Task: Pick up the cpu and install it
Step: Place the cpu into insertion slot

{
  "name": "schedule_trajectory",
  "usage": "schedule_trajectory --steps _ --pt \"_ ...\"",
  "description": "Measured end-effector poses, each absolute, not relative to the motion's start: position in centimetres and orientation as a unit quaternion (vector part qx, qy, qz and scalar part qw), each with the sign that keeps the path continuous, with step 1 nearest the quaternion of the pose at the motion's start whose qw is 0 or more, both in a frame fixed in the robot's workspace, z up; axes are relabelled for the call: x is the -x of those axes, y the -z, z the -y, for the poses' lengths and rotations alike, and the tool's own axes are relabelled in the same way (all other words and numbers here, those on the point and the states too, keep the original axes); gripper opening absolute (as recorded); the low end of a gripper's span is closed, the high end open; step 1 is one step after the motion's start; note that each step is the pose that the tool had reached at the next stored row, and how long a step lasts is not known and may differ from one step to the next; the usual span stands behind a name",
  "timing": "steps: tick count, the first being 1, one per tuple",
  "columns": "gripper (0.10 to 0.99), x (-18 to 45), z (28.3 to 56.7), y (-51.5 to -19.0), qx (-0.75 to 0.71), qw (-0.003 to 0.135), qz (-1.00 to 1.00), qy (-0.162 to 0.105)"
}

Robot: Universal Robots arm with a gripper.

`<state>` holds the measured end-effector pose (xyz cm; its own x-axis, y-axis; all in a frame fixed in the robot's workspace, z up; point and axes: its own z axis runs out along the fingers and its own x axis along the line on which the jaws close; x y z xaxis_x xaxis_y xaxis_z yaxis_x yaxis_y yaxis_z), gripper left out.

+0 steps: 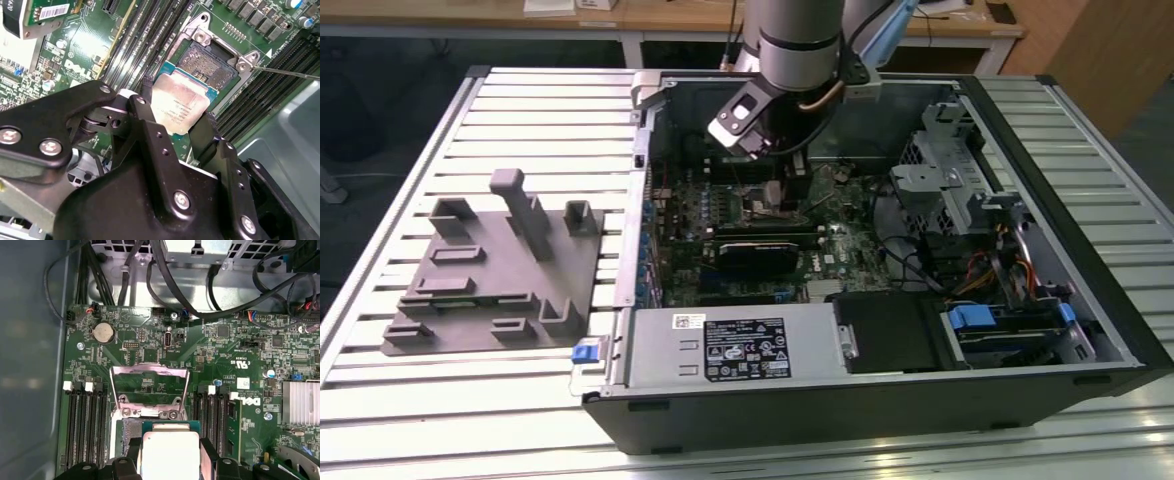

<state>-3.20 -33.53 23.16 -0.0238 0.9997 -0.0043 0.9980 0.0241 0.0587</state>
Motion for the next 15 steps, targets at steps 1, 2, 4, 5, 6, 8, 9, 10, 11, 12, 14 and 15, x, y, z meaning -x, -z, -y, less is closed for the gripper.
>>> schedule_trajectory --steps 1,2,4,5,6,8,9,10,11,12,14,15 --pt "0.541 3.2 33.5 -23.0 -0.698 0.022 -0.715 -0.019" --pt "0.541 3.2 33.5 -22.8 -0.698 0.022 -0.715 -0.019" --pt "0.541 3.2 33.5 -22.5 -0.698 0.022 -0.715 -0.019" --pt "0.541 3.2 33.5 -22.4 -0.698 0.023 -0.715 -0.019" --pt "0.541 3.2 33.5 -22.2 -0.698 0.023 -0.715 -0.019" --pt "0.541 3.2 33.5 -22.1 -0.699 0.023 -0.715 -0.019" --pt "0.541 3.2 33.4 -22.0 -0.699 0.023 -0.715 -0.019" --pt "0.541 3.2 33.4 -21.9 -0.699 0.023 -0.715 -0.019" --pt "0.541 3.2 33.3 -21.8 -0.699 0.023 -0.715 -0.019" --pt "0.541 3.3 33.2 -21.8 -0.699 0.023 -0.715 -0.019" --pt "0.541 3.3 33.1 -21.7 -0.699 0.023 -0.715 -0.019" --pt "0.541 3.4 33.0 -21.6 -0.699 0.023 -0.715 -0.019"
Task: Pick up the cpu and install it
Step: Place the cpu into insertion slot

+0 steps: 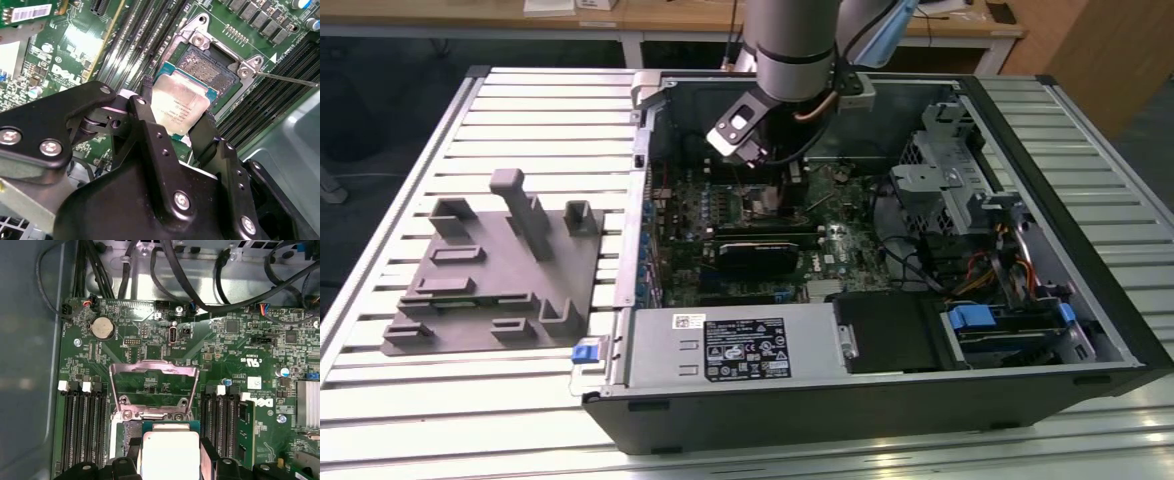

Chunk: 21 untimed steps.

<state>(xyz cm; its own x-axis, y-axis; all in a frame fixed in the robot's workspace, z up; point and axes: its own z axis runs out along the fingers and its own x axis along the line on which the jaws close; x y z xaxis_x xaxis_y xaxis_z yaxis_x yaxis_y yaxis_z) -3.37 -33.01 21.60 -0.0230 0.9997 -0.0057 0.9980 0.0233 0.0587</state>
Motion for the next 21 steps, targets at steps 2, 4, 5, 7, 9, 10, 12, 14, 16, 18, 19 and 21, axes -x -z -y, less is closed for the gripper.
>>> schedule_trajectory --steps 2,4,5,7,9,10,12,14,16,18,19,21 --pt "0.541 3.5 32.9 -21.5 -0.699 0.023 -0.715 -0.019" --pt "0.541 3.7 32.8 -21.3 -0.699 0.023 -0.715 -0.019" --pt "0.541 3.8 32.7 -21.3 -0.699 0.023 -0.715 -0.019" --pt "0.541 3.9 32.6 -21.1 -0.699 0.023 -0.715 -0.019" --pt "0.541 4.0 32.4 -20.9 -0.699 0.023 -0.715 -0.019" --pt "0.541 4.0 32.3 -20.8 -0.699 0.023 -0.715 -0.019" --pt "0.541 4.1 32.1 -20.6 -0.699 0.023 -0.715 -0.019" --pt "0.541 4.1 32.0 -20.4 -0.699 0.023 -0.715 -0.019" --pt "0.541 4.1 32.0 -20.2 -0.699 0.023 -0.714 -0.019" --pt "0.541 4.1 31.9 -20.1 -0.7 0.023 -0.714 -0.019" --pt "0.541 4.1 31.9 -20.0 -0.7 0.023 -0.714 -0.019" --pt "0.541 4.1 31.9 -19.9 -0.7 0.023 -0.713 -0.019"
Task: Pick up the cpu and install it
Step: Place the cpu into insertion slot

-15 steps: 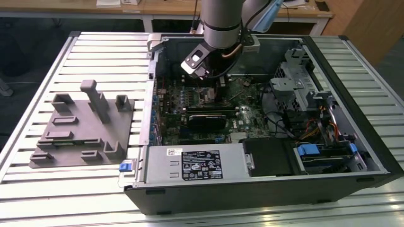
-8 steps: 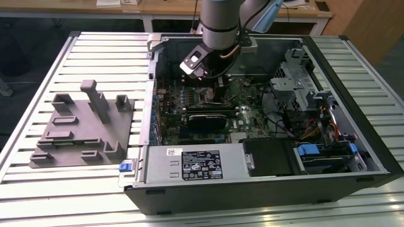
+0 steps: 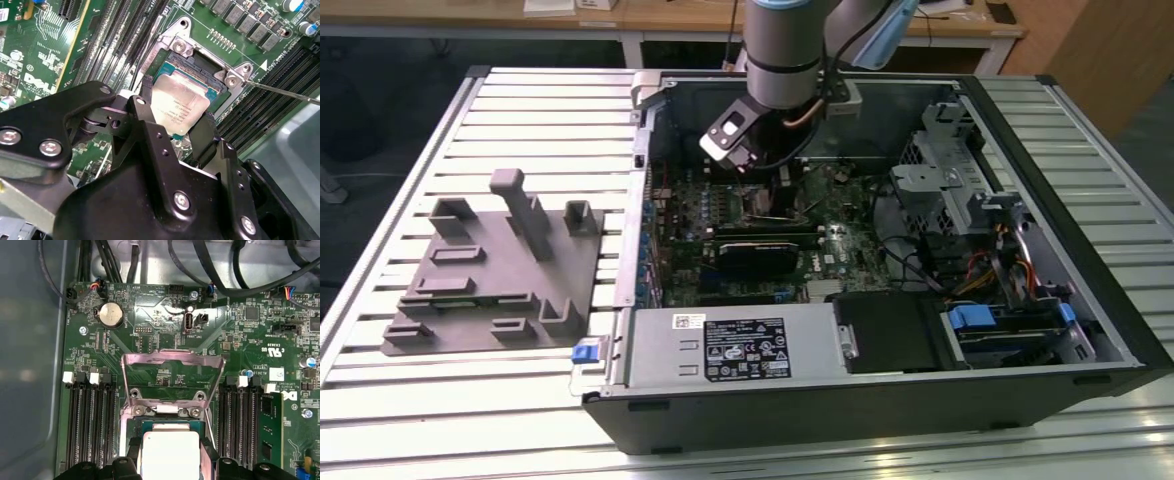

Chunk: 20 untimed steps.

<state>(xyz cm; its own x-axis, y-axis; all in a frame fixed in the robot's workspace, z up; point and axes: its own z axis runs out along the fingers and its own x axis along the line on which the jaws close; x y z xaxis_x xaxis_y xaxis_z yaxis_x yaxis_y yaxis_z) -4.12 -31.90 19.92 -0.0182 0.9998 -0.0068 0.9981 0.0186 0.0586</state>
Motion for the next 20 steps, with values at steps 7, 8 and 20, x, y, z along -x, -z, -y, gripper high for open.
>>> schedule_trajectory --steps 7,8,20 --pt "0.541 4.25 31.81 -19.67 -0.705 0.023 -0.709 -0.018" --pt "0.541 4.27 31.77 -19.63 -0.705 0.023 -0.708 -0.018" --pt "0.541 4.33 31.58 -19.35 -0.706 0.023 -0.708 -0.018"
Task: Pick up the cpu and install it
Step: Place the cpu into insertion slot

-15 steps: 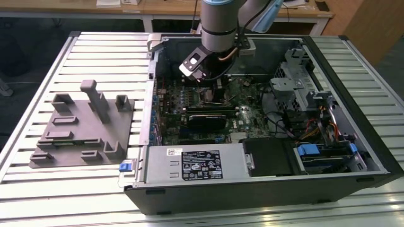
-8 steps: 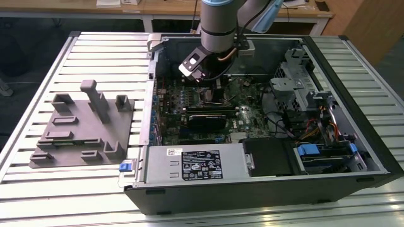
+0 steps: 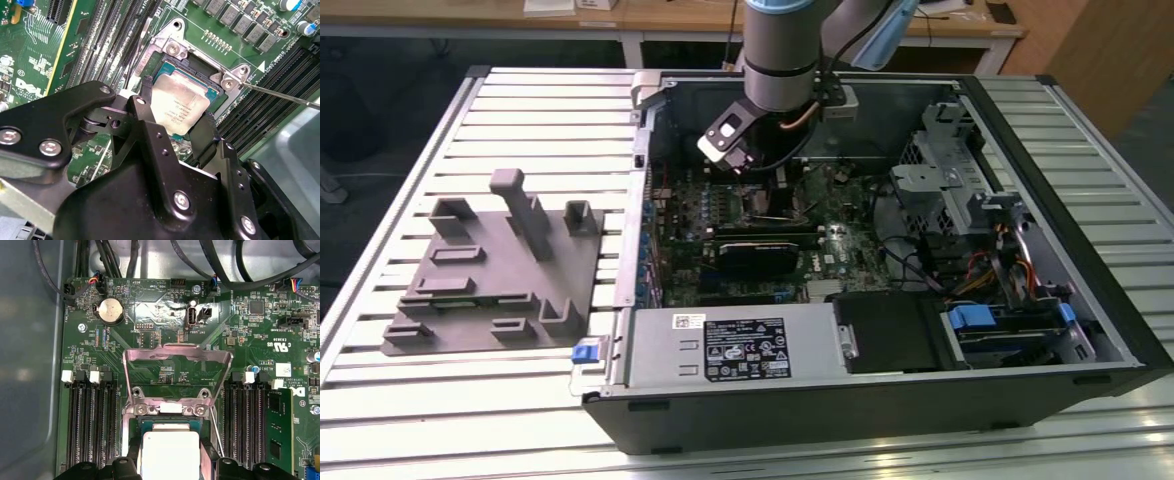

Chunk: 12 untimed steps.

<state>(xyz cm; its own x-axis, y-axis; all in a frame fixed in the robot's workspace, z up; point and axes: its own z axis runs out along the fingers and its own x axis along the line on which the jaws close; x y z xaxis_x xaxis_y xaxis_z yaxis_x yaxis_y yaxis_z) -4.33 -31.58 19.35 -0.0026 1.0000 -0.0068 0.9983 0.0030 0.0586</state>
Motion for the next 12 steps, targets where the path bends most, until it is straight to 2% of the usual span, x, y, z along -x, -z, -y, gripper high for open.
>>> schedule_trajectory --steps 12 --pt "0.541 4.48 31.4 -19.26 -0.706 0.023 -0.708 -0.018"
